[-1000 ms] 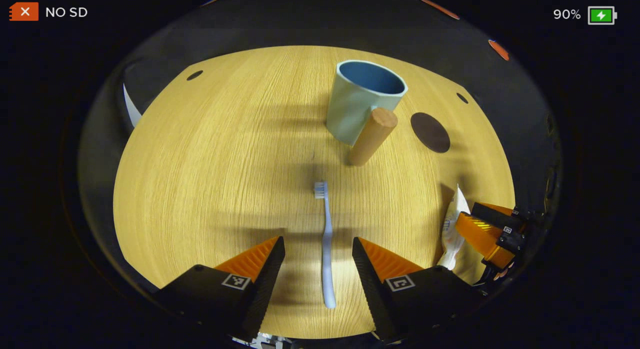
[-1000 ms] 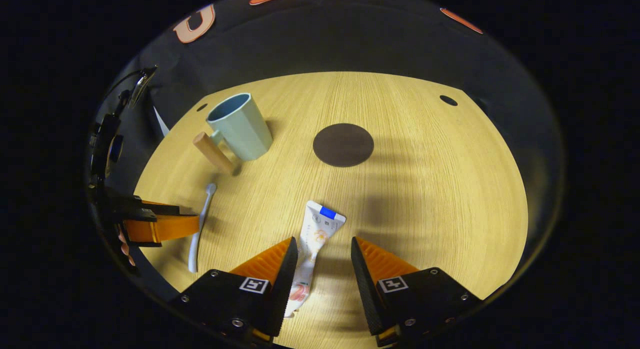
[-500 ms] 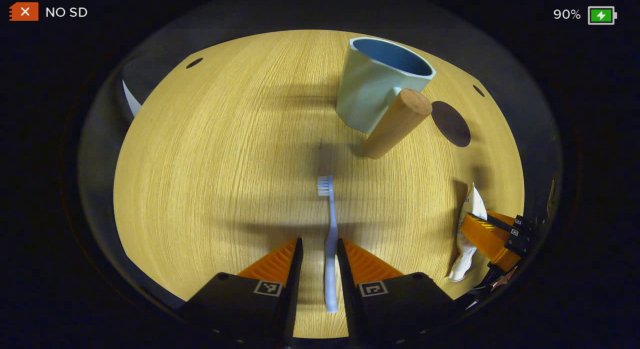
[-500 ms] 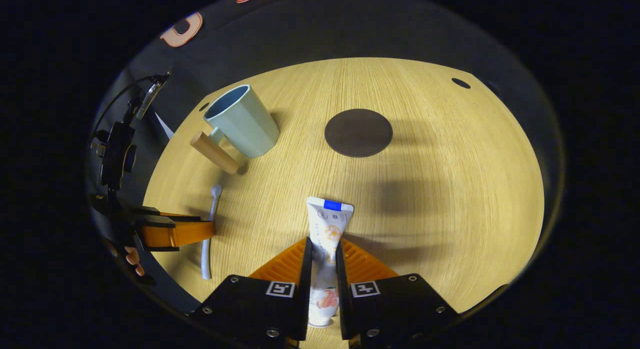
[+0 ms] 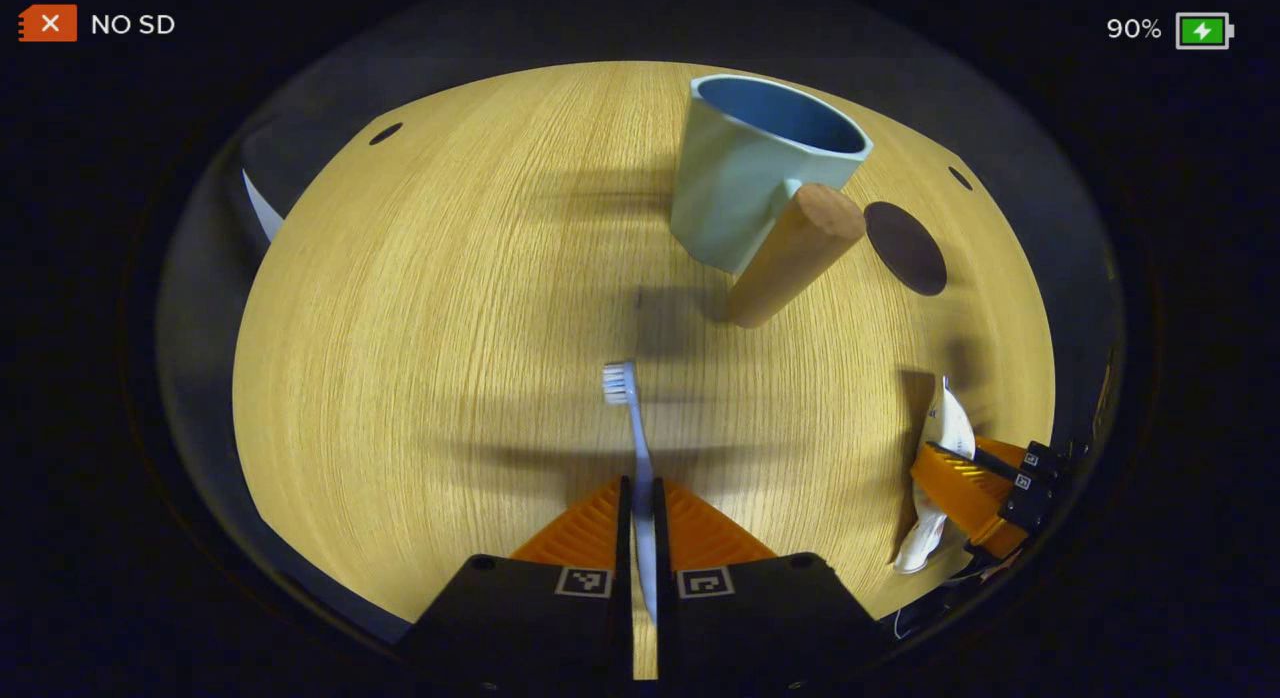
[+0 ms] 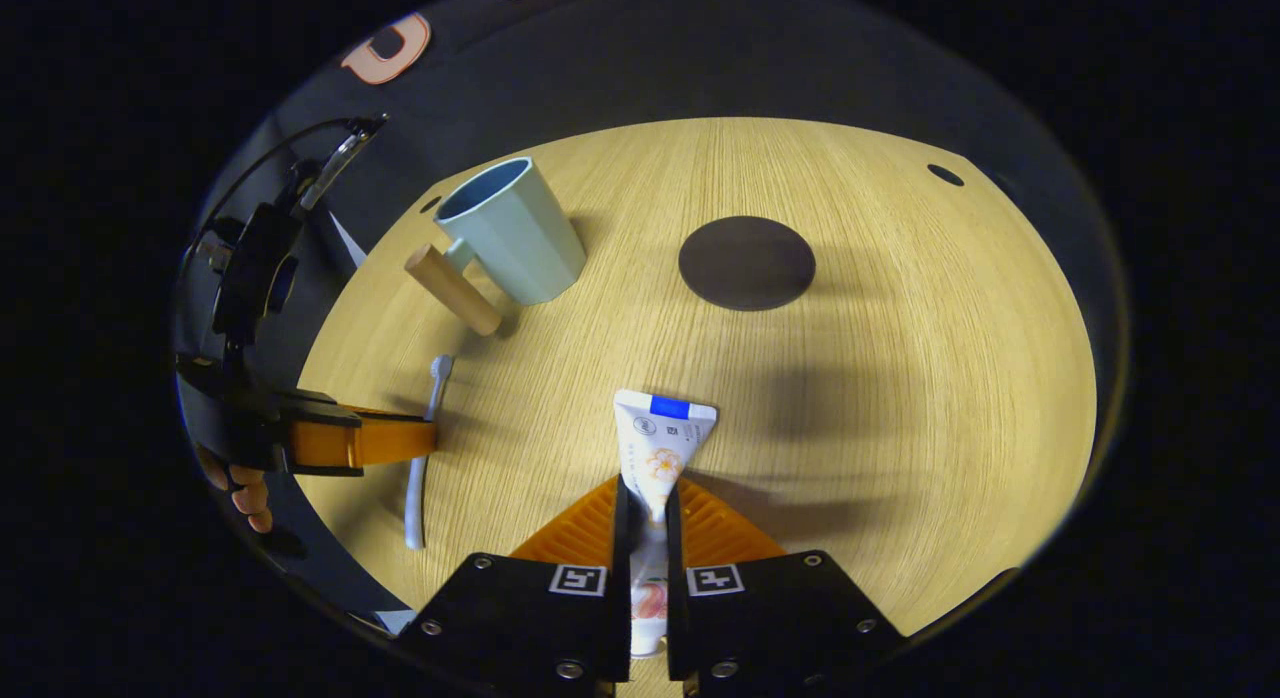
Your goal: Put the toothbrush and toothpaste on the desktop into the cup, then pick up the cup and place it on the coaster on the desktop.
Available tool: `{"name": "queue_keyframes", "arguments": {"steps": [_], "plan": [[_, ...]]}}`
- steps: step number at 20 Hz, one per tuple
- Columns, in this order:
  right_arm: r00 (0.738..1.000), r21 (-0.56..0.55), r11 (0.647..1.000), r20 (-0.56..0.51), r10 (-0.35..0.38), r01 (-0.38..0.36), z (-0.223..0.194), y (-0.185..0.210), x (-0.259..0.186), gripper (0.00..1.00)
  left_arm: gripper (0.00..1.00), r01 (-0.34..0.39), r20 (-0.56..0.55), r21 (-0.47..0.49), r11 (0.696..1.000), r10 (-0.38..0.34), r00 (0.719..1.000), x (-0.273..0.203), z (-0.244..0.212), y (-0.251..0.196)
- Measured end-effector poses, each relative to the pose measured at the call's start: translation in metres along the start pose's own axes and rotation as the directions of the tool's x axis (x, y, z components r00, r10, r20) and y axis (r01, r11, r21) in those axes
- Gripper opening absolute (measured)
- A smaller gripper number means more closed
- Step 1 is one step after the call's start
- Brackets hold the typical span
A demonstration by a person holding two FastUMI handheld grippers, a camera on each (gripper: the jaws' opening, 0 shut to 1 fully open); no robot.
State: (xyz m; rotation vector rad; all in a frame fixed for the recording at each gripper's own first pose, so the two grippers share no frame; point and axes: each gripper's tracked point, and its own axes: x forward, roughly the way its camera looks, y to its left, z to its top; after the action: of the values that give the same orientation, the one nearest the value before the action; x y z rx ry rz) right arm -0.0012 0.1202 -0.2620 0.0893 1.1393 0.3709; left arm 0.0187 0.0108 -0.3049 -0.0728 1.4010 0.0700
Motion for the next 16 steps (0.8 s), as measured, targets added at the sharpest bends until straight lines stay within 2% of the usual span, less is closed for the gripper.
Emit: {"name": "queue_keyframes", "arguments": {"steps": [3,7,13,16], "plan": [[1.0,-0.019,0.999,0.015,-0.027,0.027,0.001,0.0,0.0,0.15,0.11,0.018,0.014,0.0,1.0,-0.018,1.0,-0.002,0.0,0.009],[0.999,-0.029,0.999,0.03,-0.029,0.03,0.002,0.0,0.0,0.15,0.1,0.046,0.035,-0.023,0.999,-0.045,0.998,-0.004,0.007,0.029],[1.0,-0.011,1.0,0.02,0.021,-0.02,0.002,0.003,-0.003,0.15,0.06,0.077,0.043,-0.057,0.995,-0.075,0.996,-0.002,0.014,0.019],[0.999,-0.018,1.0,0.039,-0.002,0.002,0.006,-0.001,-0.002,0.15,0.05,0.085,0.051,-0.063,0.994,-0.082,0.995,-0.002,0.011,0.022]]}}
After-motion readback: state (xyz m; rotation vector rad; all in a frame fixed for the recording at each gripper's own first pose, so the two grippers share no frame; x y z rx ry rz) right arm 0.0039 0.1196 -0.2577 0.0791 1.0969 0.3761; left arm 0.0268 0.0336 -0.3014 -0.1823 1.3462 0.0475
